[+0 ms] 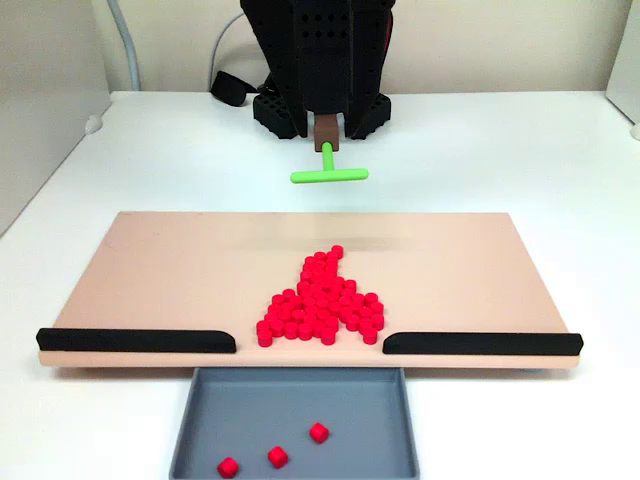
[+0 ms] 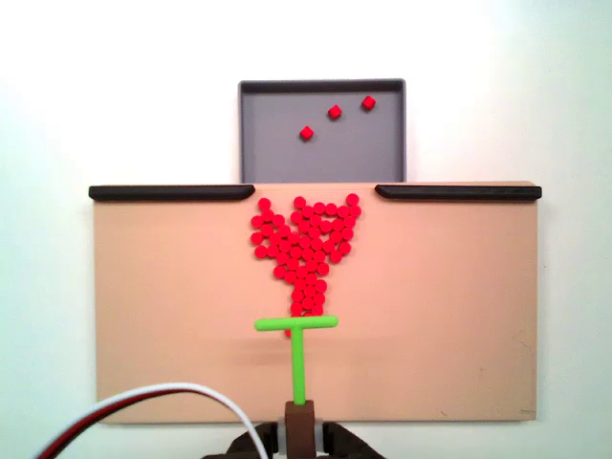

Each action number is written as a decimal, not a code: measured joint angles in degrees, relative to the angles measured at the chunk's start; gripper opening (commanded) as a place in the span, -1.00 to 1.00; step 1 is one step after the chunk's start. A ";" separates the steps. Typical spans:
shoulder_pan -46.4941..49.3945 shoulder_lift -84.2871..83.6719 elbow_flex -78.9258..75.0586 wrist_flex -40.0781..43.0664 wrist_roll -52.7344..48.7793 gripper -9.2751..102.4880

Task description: Gather the right side granules

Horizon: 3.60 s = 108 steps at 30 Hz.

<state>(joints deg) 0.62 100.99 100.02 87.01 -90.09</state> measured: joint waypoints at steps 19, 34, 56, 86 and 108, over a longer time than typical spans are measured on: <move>0.00 0.00 0.00 0.00 0.00 -0.84; 0.00 -0.88 0.00 0.00 0.00 -0.84; 0.00 -0.88 0.00 0.00 0.62 -0.84; 13.18 -11.69 -10.37 -0.35 -65.30 -0.84; 19.86 -37.53 -35.95 -0.53 -94.13 -0.84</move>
<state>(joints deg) 20.48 63.46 64.07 86.48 -184.22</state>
